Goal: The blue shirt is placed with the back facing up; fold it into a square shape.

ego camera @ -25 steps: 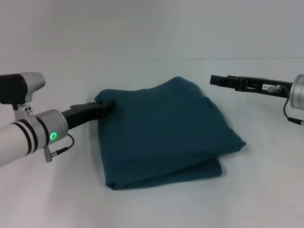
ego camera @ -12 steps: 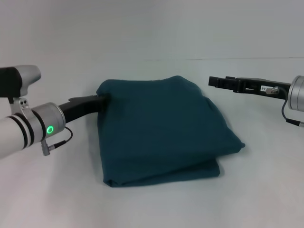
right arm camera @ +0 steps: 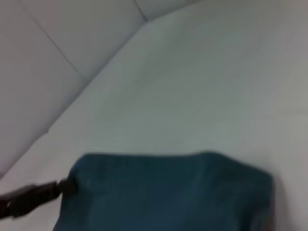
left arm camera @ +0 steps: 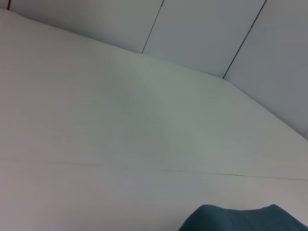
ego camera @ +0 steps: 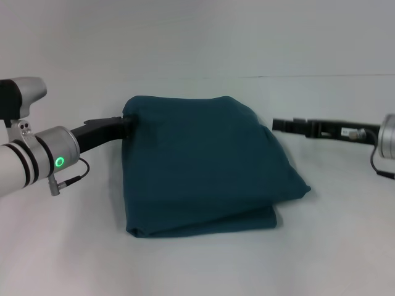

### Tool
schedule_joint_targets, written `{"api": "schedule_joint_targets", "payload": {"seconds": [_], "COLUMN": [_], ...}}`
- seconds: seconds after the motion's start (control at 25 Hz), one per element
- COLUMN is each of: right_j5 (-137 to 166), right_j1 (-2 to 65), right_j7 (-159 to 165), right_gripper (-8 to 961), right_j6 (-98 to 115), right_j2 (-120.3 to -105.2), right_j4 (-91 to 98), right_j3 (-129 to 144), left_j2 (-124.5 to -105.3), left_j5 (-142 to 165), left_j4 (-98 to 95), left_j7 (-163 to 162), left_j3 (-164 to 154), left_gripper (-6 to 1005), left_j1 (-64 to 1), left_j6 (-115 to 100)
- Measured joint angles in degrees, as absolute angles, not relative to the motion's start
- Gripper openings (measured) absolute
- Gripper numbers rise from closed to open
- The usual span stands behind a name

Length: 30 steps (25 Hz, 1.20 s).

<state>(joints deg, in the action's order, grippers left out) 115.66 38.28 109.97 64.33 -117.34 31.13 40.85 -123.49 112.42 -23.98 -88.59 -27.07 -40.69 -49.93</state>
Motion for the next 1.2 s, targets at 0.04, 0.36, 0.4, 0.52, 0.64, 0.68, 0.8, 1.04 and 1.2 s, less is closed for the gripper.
{"api": "schedule_joint_targets", "payload": {"seconds": [0.04, 0.36, 0.4, 0.52, 0.64, 0.68, 0.8, 1.04, 1.2], "right_j5": [116.43, 121.89, 122.55, 124.61, 124.98, 124.98, 124.99, 125.2, 126.44], "right_j1": [38.13, 36.66, 36.62, 36.58, 36.99, 37.18, 37.49, 37.53, 37.66], "right_j7": [110.76, 118.34, 119.2, 121.37, 121.71, 121.72, 121.72, 122.59, 123.72], "right_gripper": [747, 747, 747, 745, 742, 742, 740, 668, 539], "right_j6": [65.33, 71.27, 71.45, 72.1, 72.52, 72.63, 72.55, 72.57, 72.8], "right_j2": [-117.01, -114.58, -114.46, -114.32, -114.35, -114.39, -114.54, -115.07, -115.03], "right_j4": [30.93, 30.46, 30.38, 29.69, 28.2, 27.53, 26.32, 25.79, 25.76], "right_j3": [40.87, 40.87, 40.87, 40.87, 40.87, 40.87, 40.87, 40.99, 41.83], "left_j2": [-123.49, -123.48, -123.48, -123.48, -123.48, -123.48, -123.49, -123.49, -123.48], "left_j5": [112.42, 112.54, 112.55, 112.57, 112.59, 112.59, 112.59, 112.59, 112.59], "left_j4": [-23.98, -24.0, -24.0, -24.0, -24.0, -24.0, -23.99, -24.0, -23.99], "left_j7": [-88.6, -88.49, -88.47, -88.46, -88.44, -88.44, -88.42, -88.4, -88.29], "left_j3": [-27.07, -27.07, -27.07, -27.06, -27.07, -27.07, -27.07, -27.07, -27.07], "left_gripper": [36, 36, 36, 37, 37, 37, 37, 37, 37], "left_j1": [-40.69, -40.87, -40.87, -40.94, -41.04, -41.07, -41.15, -41.28, -41.36], "left_j6": [-49.93, -49.43, -49.42, -49.39, -49.39, -49.39, -49.39, -49.39, -49.39]}}
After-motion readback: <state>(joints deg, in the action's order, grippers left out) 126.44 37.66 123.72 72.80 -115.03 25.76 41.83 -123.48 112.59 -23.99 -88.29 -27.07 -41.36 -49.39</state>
